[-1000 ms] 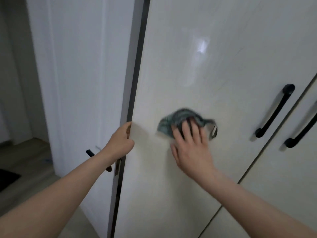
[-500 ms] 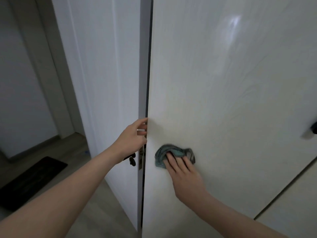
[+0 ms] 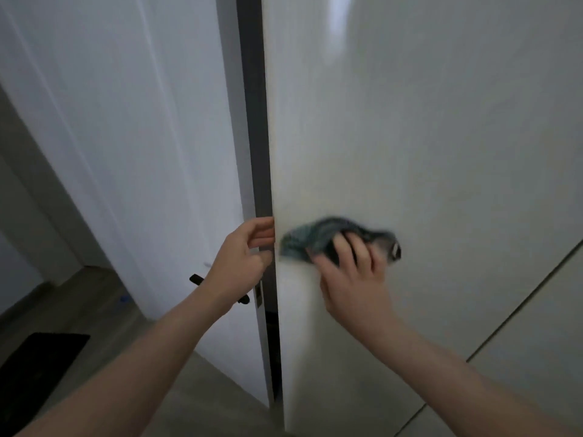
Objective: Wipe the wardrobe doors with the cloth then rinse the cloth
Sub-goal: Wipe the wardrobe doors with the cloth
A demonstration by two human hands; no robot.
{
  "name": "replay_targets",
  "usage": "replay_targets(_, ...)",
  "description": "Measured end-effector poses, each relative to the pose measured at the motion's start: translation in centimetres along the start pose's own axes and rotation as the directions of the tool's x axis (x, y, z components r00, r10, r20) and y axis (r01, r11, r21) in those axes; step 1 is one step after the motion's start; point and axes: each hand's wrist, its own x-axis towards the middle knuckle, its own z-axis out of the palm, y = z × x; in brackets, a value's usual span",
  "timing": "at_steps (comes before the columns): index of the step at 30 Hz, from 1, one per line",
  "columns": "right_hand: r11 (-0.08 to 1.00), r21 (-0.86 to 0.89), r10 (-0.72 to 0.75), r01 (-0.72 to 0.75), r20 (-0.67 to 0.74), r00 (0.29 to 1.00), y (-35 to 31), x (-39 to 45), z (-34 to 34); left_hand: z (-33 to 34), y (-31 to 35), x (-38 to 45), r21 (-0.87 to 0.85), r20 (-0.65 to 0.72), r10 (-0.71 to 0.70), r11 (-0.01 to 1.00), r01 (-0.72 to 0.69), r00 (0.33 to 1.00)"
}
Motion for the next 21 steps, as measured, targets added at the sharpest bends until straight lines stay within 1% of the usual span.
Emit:
replay_targets(2,0.999,-0.044,0.029,-0.025,0.098,0.995,-1.4,-4.6,2.0,-0.4,-1.3,0.2,-0.009,0.084,-0.018,1.000,0.018,0.996)
replay_targets(4,0.996,-0.059,0.082,-0.074,0.153,0.985,-2.4,-6.6,2.7,-0.7,-2.6,0.4,-0.014,0.182,-0.067,0.997,0.071,0.981)
replay_targets(5,0.991,-0.070,0.126,-0.117,0.154,0.980,-3.1,-6.8,2.8,-0.9,-3.7,0.4,0.004,0.247,-0.099,0.995,0.101,0.964)
replay_targets(6,0.984,-0.067,0.173,-0.165,0.139,0.975,-3.3,-6.4,2.8,-1.1,-4.5,0.5,0.035,0.284,-0.125,0.992,0.120,0.951)
replay_targets(8,0.956,-0.065,0.291,-0.286,0.085,0.953,-3.0,-4.6,2.0,-1.3,-5.7,0.8,0.078,0.321,-0.167,0.986,0.150,0.932)
replay_targets(10,0.905,-0.065,0.422,-0.420,0.021,0.906,-1.9,-2.6,0.7,-1.3,-6.3,1.1,0.087,0.332,-0.206,0.978,0.188,0.920)
replay_targets(12,0.833,-0.053,0.550,-0.551,-0.027,0.834,-0.6,-1.8,-0.5,-1.0,-6.6,1.3,0.088,0.360,-0.236,0.972,0.219,0.902)
replay_targets(13,0.782,-0.024,0.622,-0.623,-0.029,0.782,-0.4,-1.8,-0.9,-0.8,-6.8,1.4,0.095,0.374,-0.248,0.969,0.229,0.894)
replay_targets(15,0.645,0.069,0.764,-0.761,-0.020,0.645,-1.6,-2.7,-0.3,-0.5,-7.3,1.6,0.115,0.393,-0.281,0.960,0.256,0.876)
replay_targets(16,0.565,0.105,0.824,-0.819,-0.014,0.567,-3.0,-3.5,0.7,-0.3,-7.7,1.8,0.132,0.410,-0.295,0.955,0.264,0.863)
replay_targets(17,0.505,0.130,0.861,-0.853,-0.001,0.509,-5.1,-4.4,2.1,-0.1,-8.2,1.8,0.145,0.421,-0.307,0.952,0.271,0.853)
replay_targets(18,0.470,0.142,0.877,-0.871,0.038,0.479,-7.6,-5.3,3.6,0.1,-8.6,1.9,0.153,0.433,-0.314,0.949,0.275,0.845)
replay_targets(19,0.450,0.150,0.879,-0.880,0.099,0.466,-10.4,-6.1,5.1,0.4,-9.0,2.0,0.166,0.449,-0.320,0.947,0.274,0.834)
replay_targets(21,0.441,0.177,0.849,-0.880,0.234,0.473,-15.5,-7.4,7.6,0.8,-9.8,2.2,0.176,0.461,-0.334,0.942,0.284,0.822)
